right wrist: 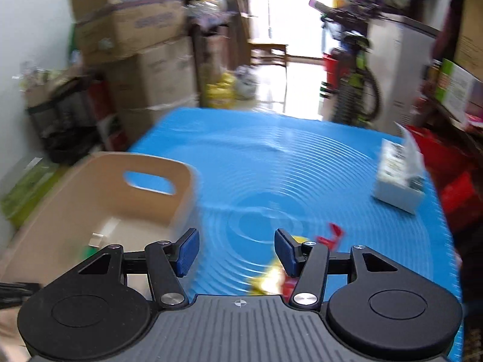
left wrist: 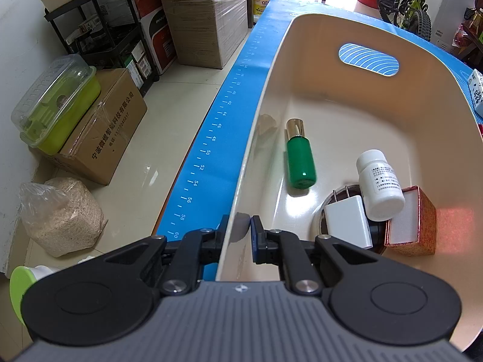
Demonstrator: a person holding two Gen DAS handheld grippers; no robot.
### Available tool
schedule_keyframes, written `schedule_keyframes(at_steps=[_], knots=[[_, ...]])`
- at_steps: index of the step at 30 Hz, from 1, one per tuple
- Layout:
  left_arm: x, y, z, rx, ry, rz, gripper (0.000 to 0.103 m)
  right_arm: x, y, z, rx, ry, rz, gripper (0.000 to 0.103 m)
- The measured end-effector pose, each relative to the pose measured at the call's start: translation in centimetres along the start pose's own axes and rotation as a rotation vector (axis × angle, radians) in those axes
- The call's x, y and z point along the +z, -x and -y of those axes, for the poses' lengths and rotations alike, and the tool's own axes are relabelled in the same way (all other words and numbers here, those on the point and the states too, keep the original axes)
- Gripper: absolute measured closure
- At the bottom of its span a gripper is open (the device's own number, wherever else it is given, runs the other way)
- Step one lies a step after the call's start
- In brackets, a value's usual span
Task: Organize rigid objects
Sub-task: 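Move the right tool to the table and grasp the red toy figure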
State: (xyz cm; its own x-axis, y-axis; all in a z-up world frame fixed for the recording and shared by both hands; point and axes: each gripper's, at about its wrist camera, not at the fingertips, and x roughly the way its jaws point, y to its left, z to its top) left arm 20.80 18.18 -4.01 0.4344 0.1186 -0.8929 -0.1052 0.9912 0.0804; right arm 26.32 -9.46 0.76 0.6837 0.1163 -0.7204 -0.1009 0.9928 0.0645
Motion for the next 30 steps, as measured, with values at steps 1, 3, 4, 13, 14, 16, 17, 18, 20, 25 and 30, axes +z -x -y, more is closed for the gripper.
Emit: schedule_keyframes(at_steps=[1, 3, 4, 13, 14, 16, 17, 18, 20, 25, 30], knots=[[0.0, 0.0, 0.0, 0.000, 0.000, 0.000, 0.088, -0.3, -0.6, 0.8, -0.025, -0.010, -0.018, 0.039], [0.0, 0.0, 0.1, 0.000, 0.000, 0.000, 0.088, -1.1, -1.8, 2.3, -0.053, -0.033, -0.055, 0.039], [0.0, 0.0, 0.0, 0.000, 0.000, 0.000, 0.088, -1.6, -2.3, 2.6, -0.064, -0.038, -0.069, 0.039], [0.0, 0.0, 0.0, 0.000, 0.000, -0.001, 0.088, -4.4, -6.1, 4.4, -0.116, -0.083, -0.142, 0.037], [0.0, 0.0, 0.0, 0.001, 0.000, -0.001, 0.088, -4.4, -6.1, 4.3, -0.121, -0.086, -0.140, 0.037], [0.0, 0.0, 0.0, 0.000, 0.000, -0.001, 0.088, -4.6, -6.4, 4.0, -0.129, -0.079, -0.141, 0.037], [0.0, 0.0, 0.0, 0.000, 0.000, -0.001, 0.088, -4.7, -6.7, 3.9, -0.129, -0.075, -0.145, 0.037], [0.0, 0.0, 0.0, 0.000, 0.000, -0.001, 0.088, -4.8, -6.9, 3.8, -0.133, -0.071, -0.151, 0.037], [0.0, 0.0, 0.0, 0.000, 0.000, -0.001, 0.088, -4.9, -7.2, 3.6, -0.141, -0.068, -0.164, 0.037], [0.0, 0.0, 0.0, 0.000, 0.000, -0.001, 0.088, -4.8, -7.3, 4.0, -0.169, -0.109, -0.143, 0.038], [0.0, 0.0, 0.0, 0.001, 0.000, -0.001, 0.088, -5.0, -7.5, 4.9, -0.213, -0.166, -0.172, 0.045]])
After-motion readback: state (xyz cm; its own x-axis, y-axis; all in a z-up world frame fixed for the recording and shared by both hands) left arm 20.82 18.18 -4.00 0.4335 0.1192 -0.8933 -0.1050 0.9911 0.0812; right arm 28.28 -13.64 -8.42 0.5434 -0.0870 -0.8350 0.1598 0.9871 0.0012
